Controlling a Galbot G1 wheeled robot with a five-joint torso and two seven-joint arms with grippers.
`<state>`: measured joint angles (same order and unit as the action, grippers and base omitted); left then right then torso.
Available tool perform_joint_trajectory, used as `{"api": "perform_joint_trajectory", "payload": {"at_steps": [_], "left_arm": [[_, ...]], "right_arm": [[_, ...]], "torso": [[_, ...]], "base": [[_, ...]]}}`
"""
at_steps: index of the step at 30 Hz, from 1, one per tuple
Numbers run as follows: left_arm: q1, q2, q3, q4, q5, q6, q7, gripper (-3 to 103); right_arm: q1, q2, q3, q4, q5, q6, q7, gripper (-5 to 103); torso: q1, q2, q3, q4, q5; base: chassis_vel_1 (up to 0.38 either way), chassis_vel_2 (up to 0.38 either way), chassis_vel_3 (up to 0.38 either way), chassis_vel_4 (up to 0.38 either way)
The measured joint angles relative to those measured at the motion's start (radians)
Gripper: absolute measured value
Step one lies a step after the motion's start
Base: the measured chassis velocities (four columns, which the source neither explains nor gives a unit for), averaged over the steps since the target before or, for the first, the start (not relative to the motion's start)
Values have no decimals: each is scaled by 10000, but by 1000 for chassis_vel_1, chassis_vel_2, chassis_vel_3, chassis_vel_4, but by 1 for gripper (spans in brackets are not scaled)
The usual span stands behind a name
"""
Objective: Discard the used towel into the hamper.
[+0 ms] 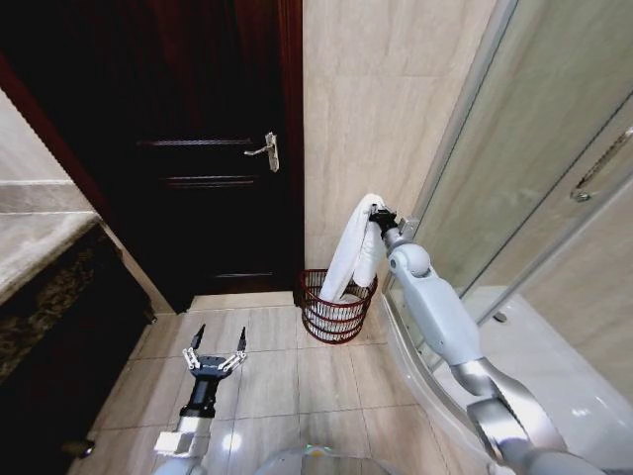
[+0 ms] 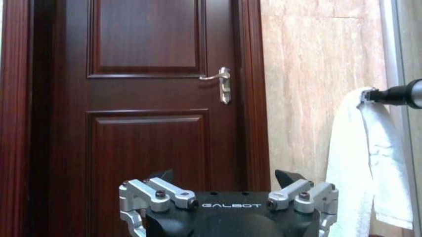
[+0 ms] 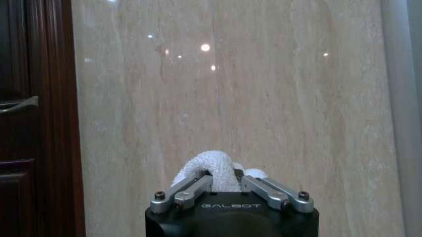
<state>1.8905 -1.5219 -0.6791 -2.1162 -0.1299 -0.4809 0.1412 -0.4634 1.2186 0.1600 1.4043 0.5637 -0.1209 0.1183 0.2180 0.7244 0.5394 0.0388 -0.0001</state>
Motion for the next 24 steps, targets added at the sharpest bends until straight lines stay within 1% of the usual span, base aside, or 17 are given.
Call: {"api": "perform_joint_trajectory", "payload": {"at_steps": [9, 12, 13, 24], "left_arm": [[-35, 41, 127, 25, 15, 52, 12, 100], [-10, 44, 147, 73, 17, 14, 39, 100], [-10, 44, 147, 73, 17, 14, 39, 100], [33, 10, 84, 132, -13, -204, 155, 100]], "right_arm": [[-57, 26, 58, -28, 3, 17, -27, 5], [-111, 74, 90, -30, -60, 32, -52, 5], [-111, 74, 90, -30, -60, 32, -52, 5], [-283, 138, 91, 168, -142, 37, -29, 5]], "torso": [[-155, -366, -211, 0, 0], [-236, -549, -314, 0, 0], [-236, -549, -314, 0, 0], [-441, -1041, -602, 0, -1]], "base": [[0, 0, 0, 0], [0, 0, 0, 0], [0, 0, 0, 0], [0, 0, 0, 0]]}}
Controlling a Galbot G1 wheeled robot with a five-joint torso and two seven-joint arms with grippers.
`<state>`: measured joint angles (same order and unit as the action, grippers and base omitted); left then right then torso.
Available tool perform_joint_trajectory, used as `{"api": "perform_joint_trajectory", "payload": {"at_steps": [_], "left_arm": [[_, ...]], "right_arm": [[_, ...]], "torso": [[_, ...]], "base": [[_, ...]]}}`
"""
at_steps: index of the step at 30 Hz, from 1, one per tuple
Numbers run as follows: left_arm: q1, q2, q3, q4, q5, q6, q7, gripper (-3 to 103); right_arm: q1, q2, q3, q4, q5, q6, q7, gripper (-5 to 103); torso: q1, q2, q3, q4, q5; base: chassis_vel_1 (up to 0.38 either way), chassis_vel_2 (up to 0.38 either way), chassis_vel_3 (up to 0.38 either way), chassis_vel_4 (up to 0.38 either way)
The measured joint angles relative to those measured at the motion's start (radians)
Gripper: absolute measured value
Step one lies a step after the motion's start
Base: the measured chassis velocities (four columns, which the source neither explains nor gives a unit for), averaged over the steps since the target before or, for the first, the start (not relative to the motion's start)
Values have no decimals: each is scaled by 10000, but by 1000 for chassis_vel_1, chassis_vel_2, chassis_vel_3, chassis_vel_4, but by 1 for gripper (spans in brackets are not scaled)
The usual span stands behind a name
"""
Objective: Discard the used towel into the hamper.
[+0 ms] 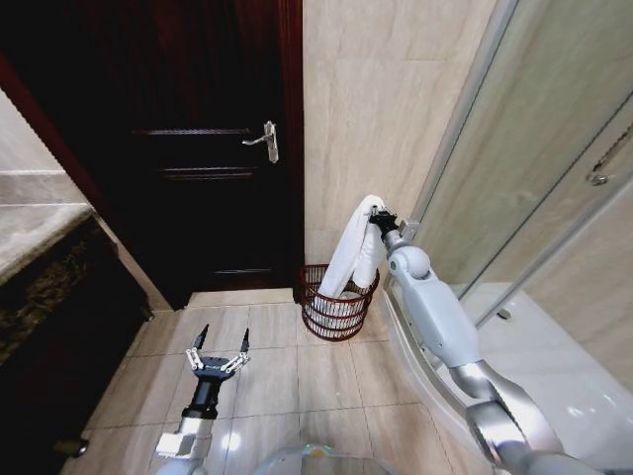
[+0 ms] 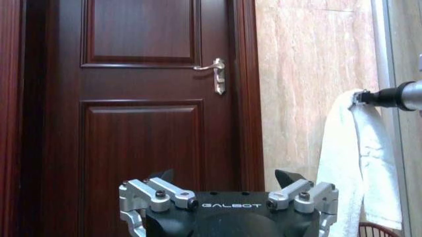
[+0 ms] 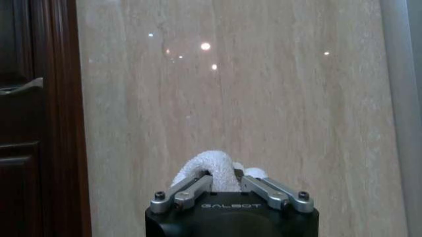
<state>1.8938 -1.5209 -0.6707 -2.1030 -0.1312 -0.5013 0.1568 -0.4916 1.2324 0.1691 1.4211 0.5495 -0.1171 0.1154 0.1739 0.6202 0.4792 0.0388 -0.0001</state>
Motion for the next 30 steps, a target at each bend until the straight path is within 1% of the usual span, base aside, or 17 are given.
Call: {"api": "perform_joint_trajectory", "payload": {"at_steps": [12, 15, 19, 23, 30], "left_arm": [[57, -20, -146, 26, -52, -219, 26, 100], [-10, -105, -186, 132, -2, -351, 25, 100], [1, -159, -176, 174, 48, -478, 24, 100], [10, -214, -160, 192, 64, -625, 11, 100], [74, -261, -81, 110, 78, -651, 0, 100]], "right_arm": [[-91, 133, -59, 37, -178, 55, 31, 5], [-208, 143, -81, 165, -206, 42, 74, 5], [-399, 164, -23, 274, -263, 26, 87, 5], [-837, 166, 188, 486, -346, 66, 44, 5], [-1358, 131, 501, 584, -545, 331, -224, 5]], "torso": [[-197, -470, -271, 1, 1], [-262, -649, -386, 0, 0], [-321, -785, -463, 0, 1], [-365, -895, -535, 0, 2], [-370, -926, -558, -1, 1]], "base": [[0, 0, 0, 0], [0, 0, 0, 0], [0, 0, 0, 0], [0, 0, 0, 0], [-60, 56, 69, -60]]}}
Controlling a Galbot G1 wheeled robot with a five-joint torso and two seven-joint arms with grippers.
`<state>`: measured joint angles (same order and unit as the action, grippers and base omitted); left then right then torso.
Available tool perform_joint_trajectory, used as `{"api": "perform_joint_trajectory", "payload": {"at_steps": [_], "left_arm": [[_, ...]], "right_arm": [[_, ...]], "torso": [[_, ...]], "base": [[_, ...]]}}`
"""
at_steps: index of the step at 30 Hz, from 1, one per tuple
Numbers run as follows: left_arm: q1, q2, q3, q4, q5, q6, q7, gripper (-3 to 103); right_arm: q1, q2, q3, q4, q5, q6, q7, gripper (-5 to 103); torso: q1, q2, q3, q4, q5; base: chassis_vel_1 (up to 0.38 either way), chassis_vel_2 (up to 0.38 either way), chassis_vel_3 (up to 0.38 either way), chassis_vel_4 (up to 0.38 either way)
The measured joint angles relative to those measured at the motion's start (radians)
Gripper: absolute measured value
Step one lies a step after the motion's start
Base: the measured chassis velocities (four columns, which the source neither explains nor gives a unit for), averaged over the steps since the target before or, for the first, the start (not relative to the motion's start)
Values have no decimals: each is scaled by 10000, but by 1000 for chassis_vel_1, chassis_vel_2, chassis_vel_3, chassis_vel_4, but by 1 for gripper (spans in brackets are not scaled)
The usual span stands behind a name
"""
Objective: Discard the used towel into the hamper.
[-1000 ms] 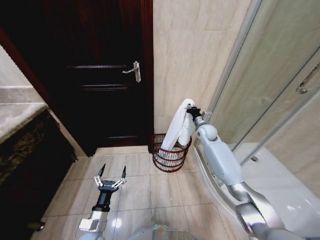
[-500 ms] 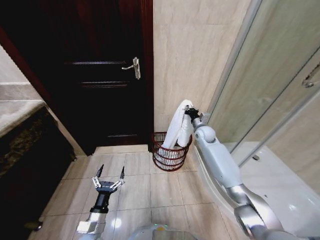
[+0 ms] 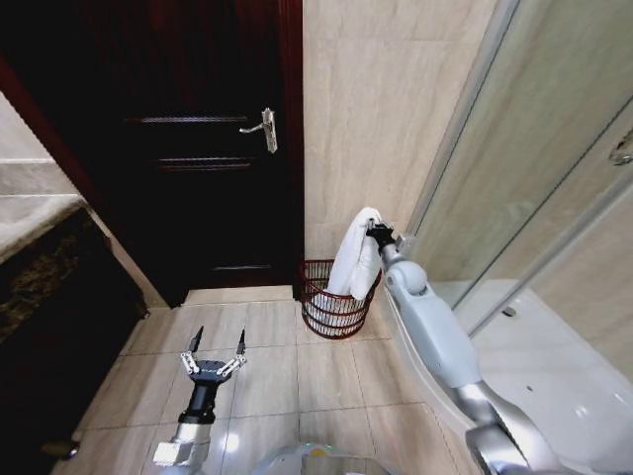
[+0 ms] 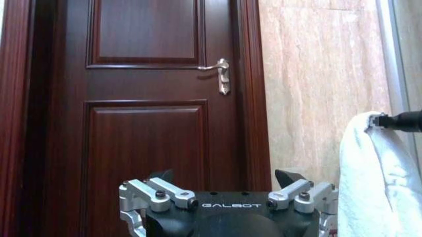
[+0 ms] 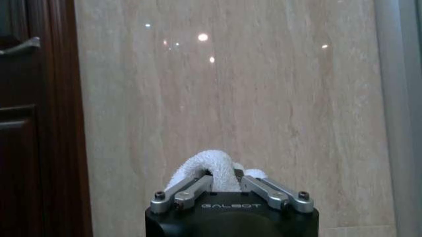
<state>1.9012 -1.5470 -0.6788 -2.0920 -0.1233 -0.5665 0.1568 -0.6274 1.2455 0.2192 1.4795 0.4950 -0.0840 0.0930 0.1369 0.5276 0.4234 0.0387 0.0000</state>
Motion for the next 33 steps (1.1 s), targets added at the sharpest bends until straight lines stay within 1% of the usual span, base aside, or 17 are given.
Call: {"api": "perform_joint_trajectory", "payload": {"at_steps": [9, 12, 15, 21, 27, 33], "left_arm": [[39, 39, -79, 28, -14, -57, 2, 100], [43, 70, -135, 30, -46, -66, 4, 100], [6, 240, -217, 76, -192, -57, 20, 100], [-34, 494, -374, 71, -311, -24, 153, 100], [-31, 424, -267, 50, -262, -17, 215, 100], [-77, 181, -10, -73, 40, 87, 209, 100]], "right_arm": [[-505, 41, 189, 420, -150, 175, -34, 5], [-848, 64, 287, 746, -361, 200, -8, 5], [-1570, 195, 429, 1116, -752, 325, 15, 5], [-1969, 329, 474, 1289, -884, 474, 164, 5], [-2225, 247, 473, 1866, -879, 397, 326, 5], [-2417, -16, 553, 2643, -835, 362, 690, 5]], "torso": [[18, 33, 21, 3, -1], [22, 44, 27, 4, -2], [28, 61, 37, -1, -1], [32, 76, 44, 1, 1], [39, 88, 52, 3, 0], [42, 100, 58, 2, 2]], "base": [[-111, 120, 113, -114], [-91, 99, 92, -124], [-86, 77, 73, -87], [-57, 47, 43, -49], [0, 0, 0, 0], [0, 0, 0, 0]]}}
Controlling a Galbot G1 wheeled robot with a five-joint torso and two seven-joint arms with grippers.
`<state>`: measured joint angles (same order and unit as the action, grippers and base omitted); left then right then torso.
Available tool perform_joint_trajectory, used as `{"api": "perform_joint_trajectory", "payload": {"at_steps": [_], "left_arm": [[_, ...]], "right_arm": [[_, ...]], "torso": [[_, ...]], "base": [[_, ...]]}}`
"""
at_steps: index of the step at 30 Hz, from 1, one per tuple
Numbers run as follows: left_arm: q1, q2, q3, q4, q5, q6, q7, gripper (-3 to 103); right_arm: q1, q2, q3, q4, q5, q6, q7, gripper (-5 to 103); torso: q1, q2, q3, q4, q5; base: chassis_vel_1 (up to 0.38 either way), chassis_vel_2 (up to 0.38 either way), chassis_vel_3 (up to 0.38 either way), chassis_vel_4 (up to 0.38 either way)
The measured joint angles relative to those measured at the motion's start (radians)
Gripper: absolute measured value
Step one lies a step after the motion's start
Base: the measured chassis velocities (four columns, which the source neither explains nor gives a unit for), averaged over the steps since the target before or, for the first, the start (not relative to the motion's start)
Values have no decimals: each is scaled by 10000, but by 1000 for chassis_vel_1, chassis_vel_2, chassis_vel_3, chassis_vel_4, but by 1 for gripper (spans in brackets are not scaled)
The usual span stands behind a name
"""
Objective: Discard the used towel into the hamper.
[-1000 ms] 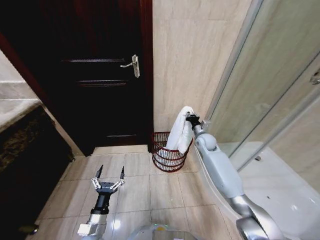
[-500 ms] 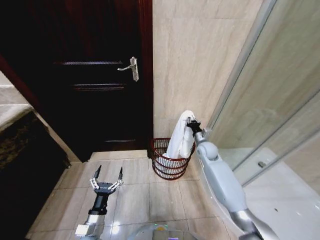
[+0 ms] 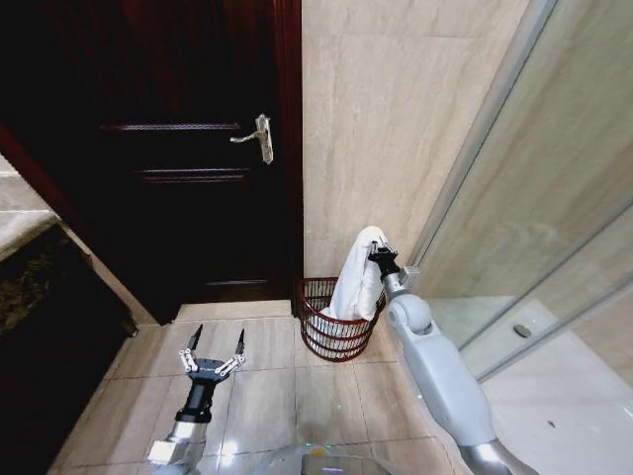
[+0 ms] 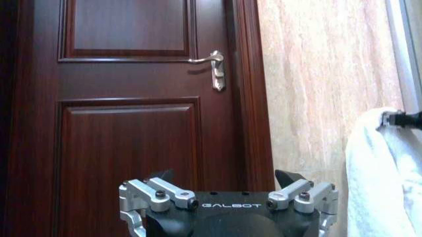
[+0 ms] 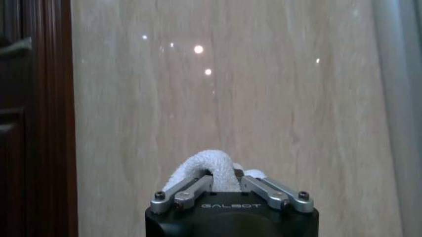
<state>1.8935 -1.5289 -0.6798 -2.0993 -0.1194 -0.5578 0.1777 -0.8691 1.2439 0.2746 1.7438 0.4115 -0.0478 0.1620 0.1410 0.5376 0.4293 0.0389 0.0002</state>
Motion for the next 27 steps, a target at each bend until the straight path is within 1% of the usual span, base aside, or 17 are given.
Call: {"api": "perform_joint_trajectory", "payload": {"at_steps": [5, 10, 19, 27], "left_arm": [[25, -80, 170, -33, 199, 38, -38, 100], [19, -160, 285, -26, 340, 38, -76, 100], [177, -259, 362, -202, 536, 48, -189, 100], [418, -306, 512, -348, 577, -46, -234, 100]], "right_arm": [[244, -375, 185, 643, -5, -177, 89, 5], [248, -377, 185, 313, -5, -119, 72, 5], [-254, 130, 30, -423, -45, 129, -28, 5], [-446, 527, -189, -757, 339, 146, 6, 5]], "torso": [[1, 9, 1, 0, -7], [5, 9, 6, -1, -2], [7, 15, 9, 0, -2], [8, 19, 11, 0, -2]], "base": [[0, 0, 0, 0], [0, 0, 0, 0], [0, 0, 0, 0], [0, 0, 0, 0]]}}
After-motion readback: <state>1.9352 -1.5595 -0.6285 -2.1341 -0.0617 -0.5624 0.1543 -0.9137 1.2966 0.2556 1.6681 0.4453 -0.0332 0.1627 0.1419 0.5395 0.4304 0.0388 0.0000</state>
